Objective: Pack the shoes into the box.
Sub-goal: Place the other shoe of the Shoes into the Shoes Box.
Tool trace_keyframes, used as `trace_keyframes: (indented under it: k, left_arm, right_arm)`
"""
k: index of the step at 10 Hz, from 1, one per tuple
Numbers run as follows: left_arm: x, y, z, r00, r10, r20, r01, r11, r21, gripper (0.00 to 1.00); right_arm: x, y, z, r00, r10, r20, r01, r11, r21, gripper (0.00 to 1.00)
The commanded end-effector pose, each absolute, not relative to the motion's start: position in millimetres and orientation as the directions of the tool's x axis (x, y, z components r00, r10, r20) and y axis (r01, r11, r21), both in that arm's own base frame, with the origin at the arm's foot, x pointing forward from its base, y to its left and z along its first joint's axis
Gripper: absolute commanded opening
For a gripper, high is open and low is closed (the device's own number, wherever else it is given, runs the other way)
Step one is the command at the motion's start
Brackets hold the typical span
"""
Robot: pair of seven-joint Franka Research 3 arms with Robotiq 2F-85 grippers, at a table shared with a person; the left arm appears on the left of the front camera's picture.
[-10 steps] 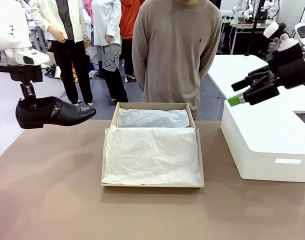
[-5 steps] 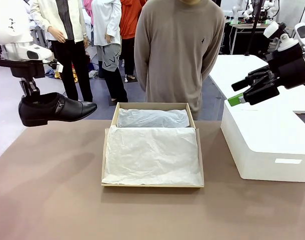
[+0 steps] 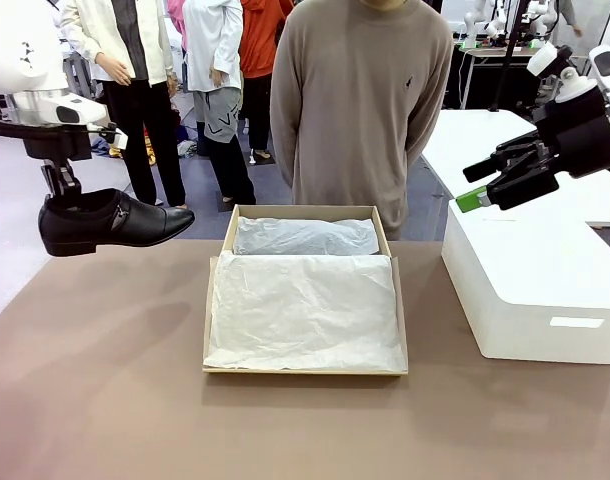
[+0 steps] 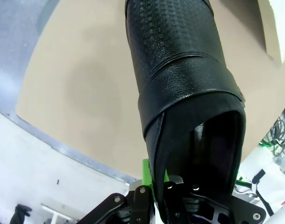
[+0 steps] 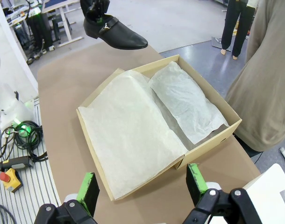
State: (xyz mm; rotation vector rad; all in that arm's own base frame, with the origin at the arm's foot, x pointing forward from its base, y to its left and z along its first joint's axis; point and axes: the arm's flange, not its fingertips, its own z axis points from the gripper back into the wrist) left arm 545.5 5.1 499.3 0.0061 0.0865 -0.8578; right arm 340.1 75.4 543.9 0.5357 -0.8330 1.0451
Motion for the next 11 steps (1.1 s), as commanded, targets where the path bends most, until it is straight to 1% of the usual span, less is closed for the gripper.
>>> trace_keyframes:
  k: [1,2,3,4,6,7,8,9,10,11]
  left_arm:
    - [540,-7,508,0.724,-0.684,-0.087,0.686,0.727,-0.003,0.00]
    - [534,-20,519,0.812,-0.576,-0.092,0.580,0.815,0.020,0.00]
    - [531,-31,526,0.872,-0.478,-0.101,0.481,0.877,-0.001,0.00]
    - [528,-40,532,0.921,-0.372,-0.116,0.378,0.925,0.030,0.00]
    - [524,-62,541,0.981,-0.169,-0.101,0.177,0.981,0.082,0.00]
    - [521,-75,543,0.993,-0.082,-0.083,0.092,0.988,0.124,0.00]
    - [519,-83,545,0.997,-0.047,-0.061,0.054,0.990,0.131,0.00]
    - [517,-86,547,0.996,-0.061,-0.061,0.069,0.987,0.146,0.00]
    - [515,-82,549,0.979,-0.187,-0.081,0.195,0.974,0.114,0.00]
    - [518,-86,539,0.996,-0.065,-0.058,0.071,0.991,0.109,0.00]
  right_arm:
    - [344,77,541,0.219,0.515,0.829,-0.914,0.406,-0.010,1.00]
    - [344,77,541,0.219,0.515,0.829,-0.914,0.406,-0.010,1.00]
    - [344,77,541,0.219,0.515,0.829,-0.914,0.406,-0.010,1.00]
    - [344,77,541,0.219,0.515,0.829,-0.914,0.406,-0.010,1.00]
    - [344,77,541,0.219,0.515,0.829,-0.914,0.406,-0.010,1.00]
    - [344,77,541,0.219,0.515,0.829,-0.914,0.406,-0.010,1.00]
    - [344,77,541,0.219,0.515,0.829,-0.914,0.406,-0.010,1.00]
    - [344,77,541,0.219,0.515,0.829,-0.914,0.406,-0.010,1.00]
    - [344,77,541,0.219,0.515,0.829,-0.914,0.406,-0.010,1.00]
    - [344,77,541,0.219,0.515,0.829,-0.914,0.406,-0.010,1.00]
